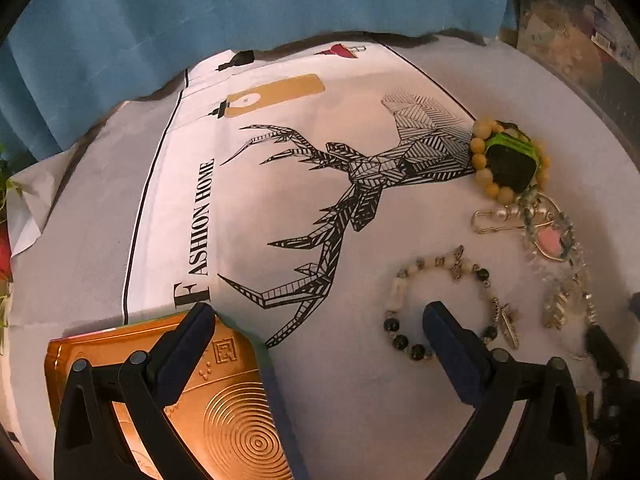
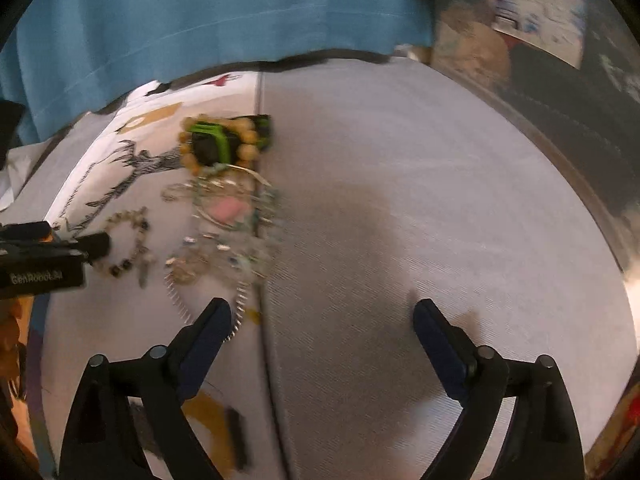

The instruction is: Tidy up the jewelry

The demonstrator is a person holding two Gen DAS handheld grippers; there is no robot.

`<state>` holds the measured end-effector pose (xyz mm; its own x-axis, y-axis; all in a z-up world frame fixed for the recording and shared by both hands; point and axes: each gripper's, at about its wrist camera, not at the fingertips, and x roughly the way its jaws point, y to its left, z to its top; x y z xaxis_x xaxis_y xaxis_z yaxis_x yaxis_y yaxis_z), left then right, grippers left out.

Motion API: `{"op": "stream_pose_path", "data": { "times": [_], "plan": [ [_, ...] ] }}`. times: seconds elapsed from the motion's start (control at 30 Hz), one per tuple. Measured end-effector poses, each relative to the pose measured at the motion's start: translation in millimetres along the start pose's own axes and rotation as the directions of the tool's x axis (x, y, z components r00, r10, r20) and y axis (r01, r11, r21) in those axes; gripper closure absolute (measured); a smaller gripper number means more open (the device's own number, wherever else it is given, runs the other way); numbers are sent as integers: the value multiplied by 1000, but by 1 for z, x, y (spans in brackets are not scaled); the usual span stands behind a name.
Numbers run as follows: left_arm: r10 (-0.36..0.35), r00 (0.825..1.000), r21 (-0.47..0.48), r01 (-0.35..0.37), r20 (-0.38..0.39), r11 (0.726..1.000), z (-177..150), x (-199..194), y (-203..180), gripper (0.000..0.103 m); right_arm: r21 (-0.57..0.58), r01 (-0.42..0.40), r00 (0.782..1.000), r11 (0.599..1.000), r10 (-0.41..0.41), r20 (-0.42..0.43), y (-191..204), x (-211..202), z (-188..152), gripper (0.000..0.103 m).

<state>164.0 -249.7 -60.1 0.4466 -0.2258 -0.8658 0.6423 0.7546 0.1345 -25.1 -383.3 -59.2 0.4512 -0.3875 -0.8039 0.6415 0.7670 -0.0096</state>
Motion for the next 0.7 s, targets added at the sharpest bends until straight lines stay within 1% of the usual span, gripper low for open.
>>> {"op": "stream_pose_path", "data": {
  "times": [0.13, 0.33, 0.4, 0.43, 0.57, 0.63, 0.7],
  "plan": [
    [0, 1000, 2, 0, 9, 1000, -1, -1, -1, 0, 16, 9, 1000, 1000, -9, 12, -17, -4, -7, 5],
    [0, 1000, 14, 0, -1, 1000, 2, 0, -1, 0, 32, 19, 1000, 999, -19, 0, -20, -2, -5, 0],
    [7, 1000, 49, -7, 0, 999, 7, 1, -5, 0, 30, 19, 1000, 999, -19, -2, -21, -2, -4, 0],
    [4, 1000, 86, -5, 4, 996, 10, 1, -8, 0, 29, 20, 1000, 999, -20, -3, -20, -2, -4, 0],
    [17, 999, 187, -22, 32, 982, 15, 1, -20, 0, 29, 20, 1000, 999, -20, -3, -20, -2, -4, 0],
    [5, 999, 205, -12, 33, 979, 18, 2, -21, 0, 28, 19, 1000, 999, -19, -3, -20, -2, -4, 0],
    [-22, 1000, 193, 18, 20, 981, 19, 4, -18, 4, 25, 18, 1000, 1000, -18, -3, -20, -2, -4, 0]
  ]
}}
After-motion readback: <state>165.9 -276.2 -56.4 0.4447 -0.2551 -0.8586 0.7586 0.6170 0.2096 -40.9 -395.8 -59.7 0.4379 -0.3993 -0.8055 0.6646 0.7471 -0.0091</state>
